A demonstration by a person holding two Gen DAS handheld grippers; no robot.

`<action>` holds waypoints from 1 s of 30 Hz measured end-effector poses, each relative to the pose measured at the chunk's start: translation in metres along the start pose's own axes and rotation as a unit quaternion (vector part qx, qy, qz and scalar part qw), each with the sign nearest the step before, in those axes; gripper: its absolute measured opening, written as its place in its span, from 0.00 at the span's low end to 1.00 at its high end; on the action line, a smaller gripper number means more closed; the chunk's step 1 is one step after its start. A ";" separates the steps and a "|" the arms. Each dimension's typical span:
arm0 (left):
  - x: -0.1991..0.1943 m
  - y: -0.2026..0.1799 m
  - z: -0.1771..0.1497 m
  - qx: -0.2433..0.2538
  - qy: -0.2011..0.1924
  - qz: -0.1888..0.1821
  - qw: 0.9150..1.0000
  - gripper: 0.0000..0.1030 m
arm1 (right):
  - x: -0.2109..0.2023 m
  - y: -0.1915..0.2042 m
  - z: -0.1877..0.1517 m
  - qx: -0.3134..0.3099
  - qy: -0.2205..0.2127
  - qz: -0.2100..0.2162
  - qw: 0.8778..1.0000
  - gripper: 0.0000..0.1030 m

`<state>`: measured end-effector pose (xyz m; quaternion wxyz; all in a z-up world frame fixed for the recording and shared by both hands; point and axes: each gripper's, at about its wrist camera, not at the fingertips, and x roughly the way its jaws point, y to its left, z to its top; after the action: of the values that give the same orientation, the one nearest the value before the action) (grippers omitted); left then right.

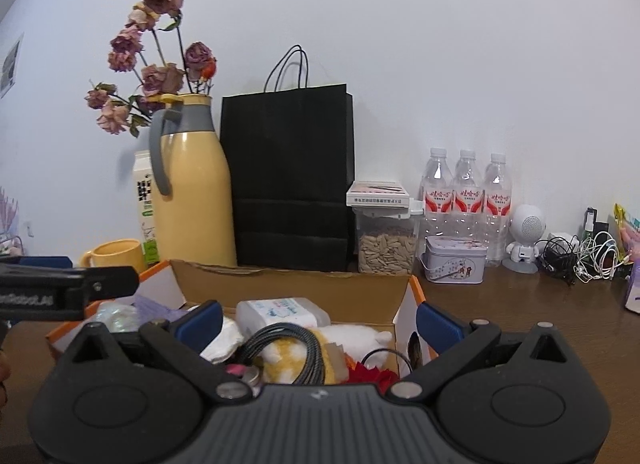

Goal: Organize objects
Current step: 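Withdraw both grippers from the box back over the table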

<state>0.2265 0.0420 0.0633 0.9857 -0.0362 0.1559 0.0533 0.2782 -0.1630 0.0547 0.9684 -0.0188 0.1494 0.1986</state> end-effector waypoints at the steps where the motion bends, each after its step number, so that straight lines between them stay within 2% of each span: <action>1: -0.007 0.001 -0.001 -0.001 -0.001 0.001 1.000 1.00 | -0.005 0.001 0.000 0.003 0.004 0.002 1.000 1.00; 14: -0.060 0.002 -0.037 0.017 0.073 0.013 0.997 1.00 | -0.072 -0.002 -0.020 0.022 0.053 0.004 0.998 1.00; 22: -0.087 -0.004 -0.050 0.019 0.083 0.010 0.996 1.00 | -0.095 0.001 -0.038 0.025 0.078 0.006 0.997 1.00; 30: -0.099 -0.004 -0.061 0.017 0.095 0.010 0.995 1.00 | -0.110 0.009 -0.046 0.021 0.084 0.007 0.996 1.00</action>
<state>0.1153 0.0238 0.0365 0.9662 -0.0229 0.2504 0.0573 0.1657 -0.2007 0.0436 0.9511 -0.0139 0.2348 0.2003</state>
